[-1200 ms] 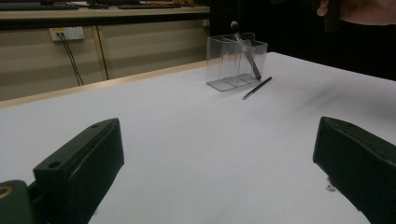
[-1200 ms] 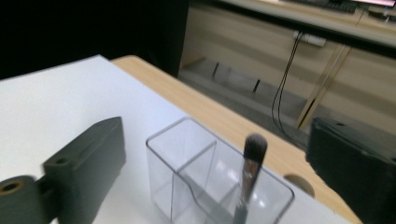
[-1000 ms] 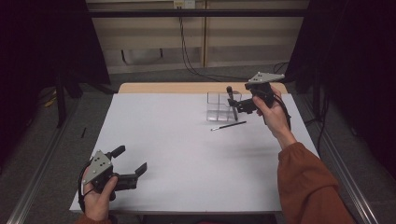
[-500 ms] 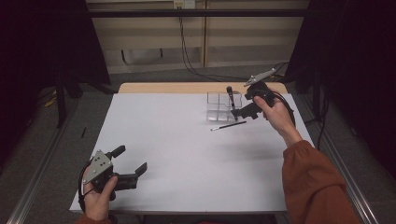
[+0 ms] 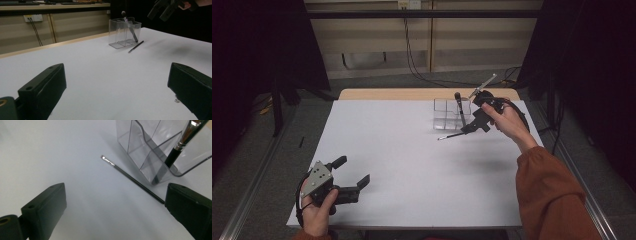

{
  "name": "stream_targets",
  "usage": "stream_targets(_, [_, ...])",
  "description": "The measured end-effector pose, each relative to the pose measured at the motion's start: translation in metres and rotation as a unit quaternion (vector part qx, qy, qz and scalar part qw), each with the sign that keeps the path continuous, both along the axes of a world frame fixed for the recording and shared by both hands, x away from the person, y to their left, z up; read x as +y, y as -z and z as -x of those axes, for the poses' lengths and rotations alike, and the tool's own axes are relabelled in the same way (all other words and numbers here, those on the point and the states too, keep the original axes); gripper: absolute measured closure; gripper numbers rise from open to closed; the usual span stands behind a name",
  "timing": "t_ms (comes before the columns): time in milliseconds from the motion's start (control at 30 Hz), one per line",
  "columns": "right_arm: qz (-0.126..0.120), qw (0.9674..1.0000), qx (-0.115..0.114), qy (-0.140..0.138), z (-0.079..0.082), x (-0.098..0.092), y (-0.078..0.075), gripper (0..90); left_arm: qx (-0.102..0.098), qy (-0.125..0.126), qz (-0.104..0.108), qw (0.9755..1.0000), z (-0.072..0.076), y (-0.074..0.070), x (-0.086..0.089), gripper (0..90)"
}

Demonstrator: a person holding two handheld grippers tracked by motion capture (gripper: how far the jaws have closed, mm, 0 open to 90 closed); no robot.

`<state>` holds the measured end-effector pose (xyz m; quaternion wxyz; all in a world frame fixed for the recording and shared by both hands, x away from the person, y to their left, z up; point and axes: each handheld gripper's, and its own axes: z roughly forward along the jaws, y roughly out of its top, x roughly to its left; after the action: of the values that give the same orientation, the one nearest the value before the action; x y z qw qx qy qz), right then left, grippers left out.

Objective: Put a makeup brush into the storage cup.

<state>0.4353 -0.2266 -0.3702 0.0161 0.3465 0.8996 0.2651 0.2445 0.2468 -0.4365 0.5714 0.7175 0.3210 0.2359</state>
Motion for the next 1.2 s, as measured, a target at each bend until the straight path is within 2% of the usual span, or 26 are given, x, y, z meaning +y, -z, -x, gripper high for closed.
stream_targets(133, [0.018, 0.9994, 0.027, -0.008, -0.001, -0.002, 0.003, 3.5, 0.0, 0.0, 0.0, 1.0, 0.0, 0.0, 0.0, 1.9])
stream_targets(200, [0.037, 0.9987, 0.033, -0.012, -0.002, -0.002, 0.005, 4.0, 0.0, 0.0, -0.001, 1.0, 0.0, 0.0, 0.0, 1.9])
stream_targets(333, [0.066, 0.9961, 0.053, -0.026, -0.003, -0.001, 0.008, 3.3, 0.0, 0.0, 0.0, 1.0, 0.0, 0.0, 0.0, 1.9])
stream_targets(433, [0.077, 0.9937, 0.066, -0.047, -0.003, 0.003, 0.011, 3.7, 0.001, 0.001, 0.0, 1.0, 0.0, 0.0, 0.0, 1.9])
stream_targets(500, [0.089, 0.9924, 0.061, -0.06, -0.001, 0.006, 0.011, 3.7, 0.0, 0.001, 0.0, 1.0, 0.0, 0.0, 0.0, 1.9])
stream_targets(633, [0.089, 0.9909, 0.053, -0.086, -0.002, 0.01, 0.013, 3.8, 0.0, 0.001, 0.0, 1.0, 0.0, 0.0, 0.0, 1.9])
stream_targets(767, [0.089, 0.9888, 0.051, -0.109, -0.003, 0.015, 0.016, 8.0, 0.0, 0.001, -0.001, 1.0, 0.0, 0.0, 0.0, 1.9])
stream_targets(867, [0.096, 0.9861, 0.042, -0.129, -0.002, 0.021, 0.02, 8.0, 0.0, 0.001, -0.001, 1.0, 0.0, 0.0, 0.0, 1.9])
stream_targets(933, [0.104, 0.9833, 0.046, -0.142, -0.003, 0.026, 0.023, 6.6, 0.0, 0.001, -0.001, 1.0, 0.0, 0.0, 0.0, 1.9])
stream_targets(967, [0.107, 0.9823, 0.038, -0.148, -0.004, 0.028, 0.025, 6.2, 0.0, 0.0, 0.0, 1.0, 0.0, 0.0, 0.0, 1.9])
stream_targets(1033, [0.109, 0.9811, 0.043, -0.154, -0.005, 0.033, 0.029, 8.4, 0.0, 0.001, -0.001, 1.0, 0.0, 0.0, 0.0, 1.9])
stream_targets(1200, [0.113, 0.9785, 0.034, -0.169, -0.008, 0.043, 0.036, 8.8, 0.0, 0.0, -0.001, 1.0, 0.0, 0.0, 0.001, 1.9])
